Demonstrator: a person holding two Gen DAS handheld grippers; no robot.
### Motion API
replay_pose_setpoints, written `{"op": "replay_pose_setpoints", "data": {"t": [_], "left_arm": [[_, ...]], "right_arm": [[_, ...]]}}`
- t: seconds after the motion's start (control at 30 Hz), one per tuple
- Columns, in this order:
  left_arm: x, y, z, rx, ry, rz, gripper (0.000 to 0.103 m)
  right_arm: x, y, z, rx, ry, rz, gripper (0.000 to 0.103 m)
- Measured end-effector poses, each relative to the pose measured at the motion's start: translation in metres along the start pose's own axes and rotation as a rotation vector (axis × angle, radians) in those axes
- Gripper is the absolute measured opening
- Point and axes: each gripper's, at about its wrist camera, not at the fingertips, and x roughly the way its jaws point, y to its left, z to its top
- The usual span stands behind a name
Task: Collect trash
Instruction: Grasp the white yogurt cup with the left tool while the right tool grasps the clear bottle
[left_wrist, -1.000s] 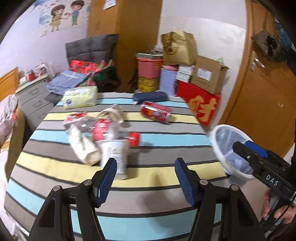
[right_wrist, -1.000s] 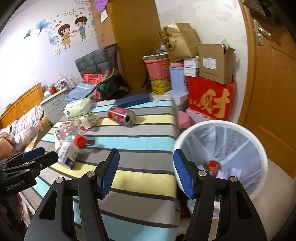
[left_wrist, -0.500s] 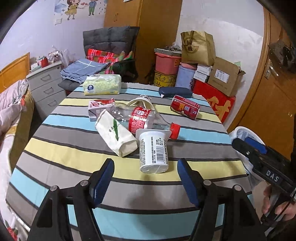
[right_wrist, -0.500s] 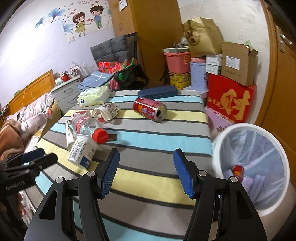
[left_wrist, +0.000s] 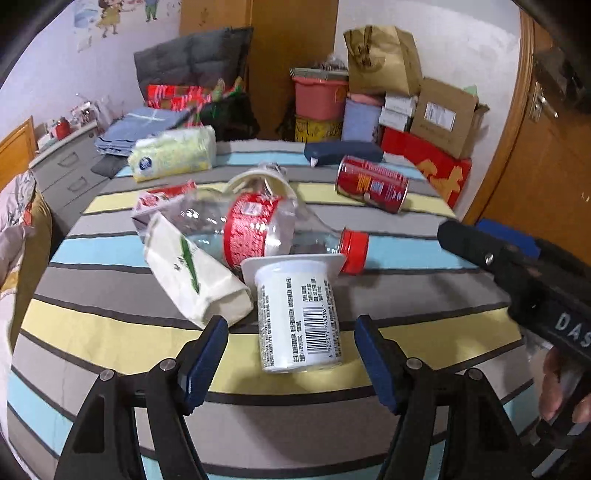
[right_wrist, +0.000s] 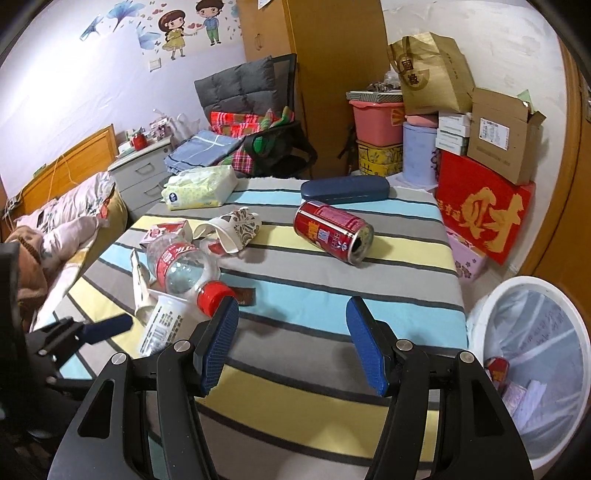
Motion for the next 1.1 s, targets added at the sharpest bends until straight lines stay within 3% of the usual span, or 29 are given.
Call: {"op": "replay_pose_setpoints", "data": {"t": [0.1, 0.2, 0.43, 0.8, 1.1], "left_arm": [[0.010, 0.005, -0.002, -0.009, 0.029, -0.007, 0.069], [0.014, 0.013, -0.007, -0.021, 0.049, -0.034, 0.050], [-0.004, 0.039, -0.022, -0.071, 0.052, -0.040, 0.049], [-0.034, 0.093, -0.050, -0.176, 0.043, 0.026, 0.049], [-0.048, 0.114, -0.066, -0.226, 0.035, 0.037, 0.049]], "right_arm": [[0.005, 0.001, 0.002, 0.000, 0.009, 0.004, 0.062], [0.010, 0.003, 0.004, 0.005, 0.016, 0.017, 0.062], [0.023, 0.018, 0.007, -0.027, 0.037, 0.062, 0.062], [0.036, 0.055, 0.010, -0.104, 0.053, 0.176, 0.062], [0.042, 0.086, 0.010, -0.130, 0.073, 0.264, 0.062]]}}
